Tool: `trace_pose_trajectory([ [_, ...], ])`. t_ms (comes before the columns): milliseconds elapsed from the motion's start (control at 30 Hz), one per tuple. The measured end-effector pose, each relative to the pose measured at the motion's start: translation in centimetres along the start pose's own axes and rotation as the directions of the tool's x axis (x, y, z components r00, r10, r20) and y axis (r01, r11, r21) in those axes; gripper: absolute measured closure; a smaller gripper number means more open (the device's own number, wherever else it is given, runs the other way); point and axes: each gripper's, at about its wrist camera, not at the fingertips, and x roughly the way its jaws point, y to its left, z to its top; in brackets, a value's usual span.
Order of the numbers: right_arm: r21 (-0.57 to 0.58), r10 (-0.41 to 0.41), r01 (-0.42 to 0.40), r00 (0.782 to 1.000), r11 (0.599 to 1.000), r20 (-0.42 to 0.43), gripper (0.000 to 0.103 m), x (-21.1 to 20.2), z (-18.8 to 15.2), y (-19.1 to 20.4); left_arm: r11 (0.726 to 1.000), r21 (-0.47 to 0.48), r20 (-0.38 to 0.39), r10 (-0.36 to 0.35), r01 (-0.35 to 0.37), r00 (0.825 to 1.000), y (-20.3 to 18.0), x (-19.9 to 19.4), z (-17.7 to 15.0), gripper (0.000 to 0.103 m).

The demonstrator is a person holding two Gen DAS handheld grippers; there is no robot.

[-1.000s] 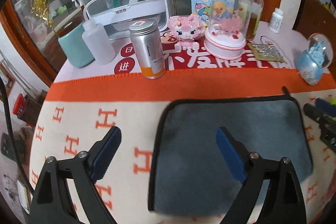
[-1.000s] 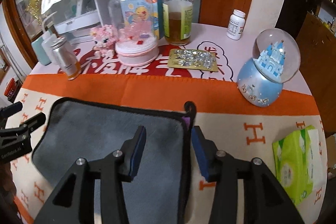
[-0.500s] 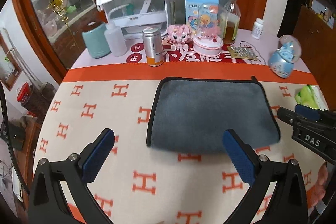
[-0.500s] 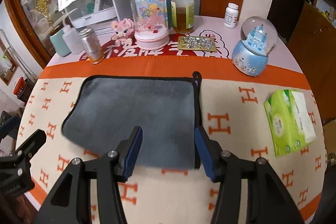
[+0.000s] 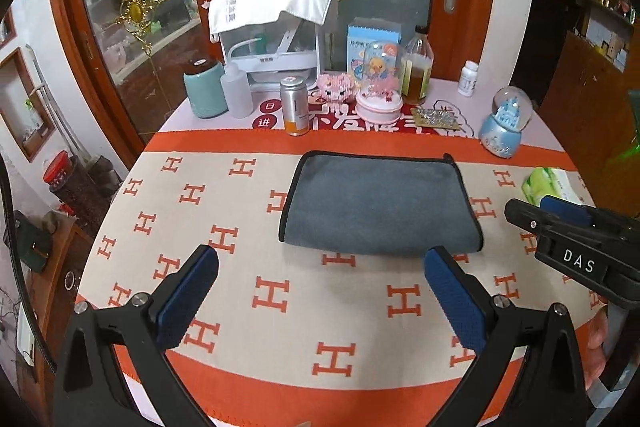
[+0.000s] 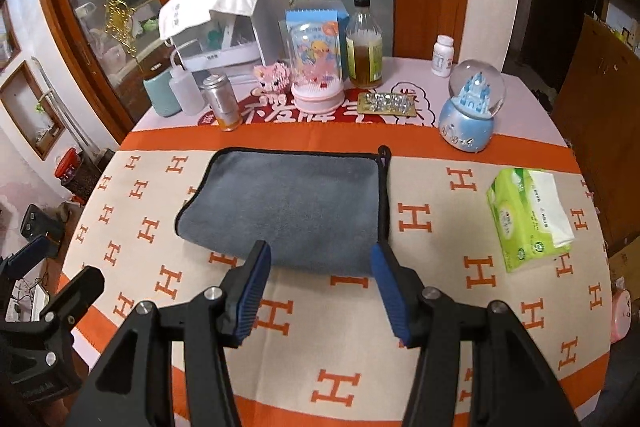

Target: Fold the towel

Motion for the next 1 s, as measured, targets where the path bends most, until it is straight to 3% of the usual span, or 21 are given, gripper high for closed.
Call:
trace_pose_trajectory([
  [167,0.002,-0.005,0.005,0.999,1.0,0.039,0.043,-1.8,0.0,0.0,1.0,-0.019,0.016,-0.002,0.002,1.0,-0.4,-1.7,-0.2,0.001],
  [400,0.007,0.016,-0.016,0.998,1.0,0.067,0.043,-4.4,-0.3,0.3,1.0,-0.023,0.032,-0.003,0.003,0.999,-0.5,-3.7,-0.1,0.001],
  [633,-0.007,0.056,-0.055,0.995,0.998,0.077,0.041,-6.8,-2.3,1.3,1.0,-0.011,0.05,-0.008,0.009,0.999,-0.3,-5.9,-0.7,0.001],
  [1000,0.063,0.028,-0.032,0.997,0.998,0.07,0.039,-9.8,-5.4,2.1,0.999,-0.027,0.032,-0.038,0.039,0.999,0.7,-8.9,-2.0,0.001],
])
